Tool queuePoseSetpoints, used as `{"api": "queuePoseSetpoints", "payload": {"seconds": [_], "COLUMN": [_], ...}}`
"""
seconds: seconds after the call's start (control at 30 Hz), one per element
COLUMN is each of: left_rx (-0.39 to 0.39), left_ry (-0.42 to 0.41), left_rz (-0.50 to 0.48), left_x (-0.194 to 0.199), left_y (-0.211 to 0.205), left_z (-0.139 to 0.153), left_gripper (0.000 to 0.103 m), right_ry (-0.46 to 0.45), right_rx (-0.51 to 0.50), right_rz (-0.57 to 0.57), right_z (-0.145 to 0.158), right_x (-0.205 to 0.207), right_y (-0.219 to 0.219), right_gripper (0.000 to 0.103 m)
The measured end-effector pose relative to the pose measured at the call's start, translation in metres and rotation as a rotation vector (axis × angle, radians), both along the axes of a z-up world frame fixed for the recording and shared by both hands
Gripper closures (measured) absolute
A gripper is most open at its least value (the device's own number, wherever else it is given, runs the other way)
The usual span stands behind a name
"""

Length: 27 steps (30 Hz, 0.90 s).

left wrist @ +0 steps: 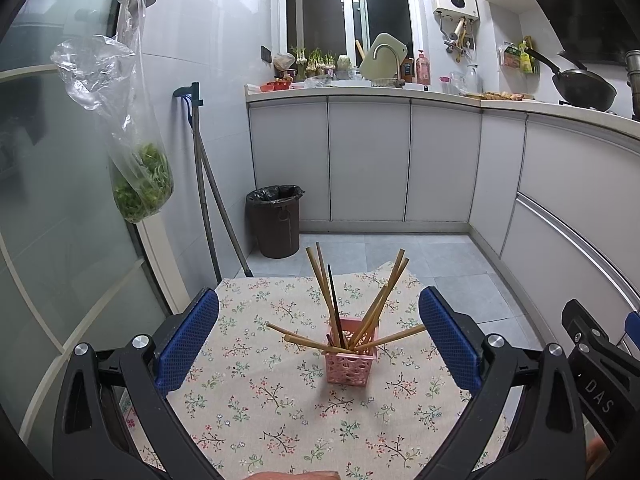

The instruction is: Organize utensils

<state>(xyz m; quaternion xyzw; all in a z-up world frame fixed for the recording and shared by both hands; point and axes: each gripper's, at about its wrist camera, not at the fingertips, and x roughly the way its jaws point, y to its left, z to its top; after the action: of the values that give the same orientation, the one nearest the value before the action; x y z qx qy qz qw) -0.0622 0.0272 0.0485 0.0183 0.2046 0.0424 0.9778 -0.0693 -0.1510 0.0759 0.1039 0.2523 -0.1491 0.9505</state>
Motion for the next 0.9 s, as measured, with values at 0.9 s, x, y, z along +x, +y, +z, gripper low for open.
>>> {"api": "queuePoseSetpoints", "payload": {"seconds": [0.9], "left_rx": [-0.026], "left_ry": [-0.029], "left_rz": [0.002], "left_x": [0.0016], "left_y": [0.0101], "left_z": [-0.0026], "left_gripper": [0.008], "right_ry": [0.011], "right_rx": [0.009], "right_rz": [0.004], "right_z": [-0.004], "right_x": [0.0018], "right_y": [0.0018], "right_gripper": [0.007]}}
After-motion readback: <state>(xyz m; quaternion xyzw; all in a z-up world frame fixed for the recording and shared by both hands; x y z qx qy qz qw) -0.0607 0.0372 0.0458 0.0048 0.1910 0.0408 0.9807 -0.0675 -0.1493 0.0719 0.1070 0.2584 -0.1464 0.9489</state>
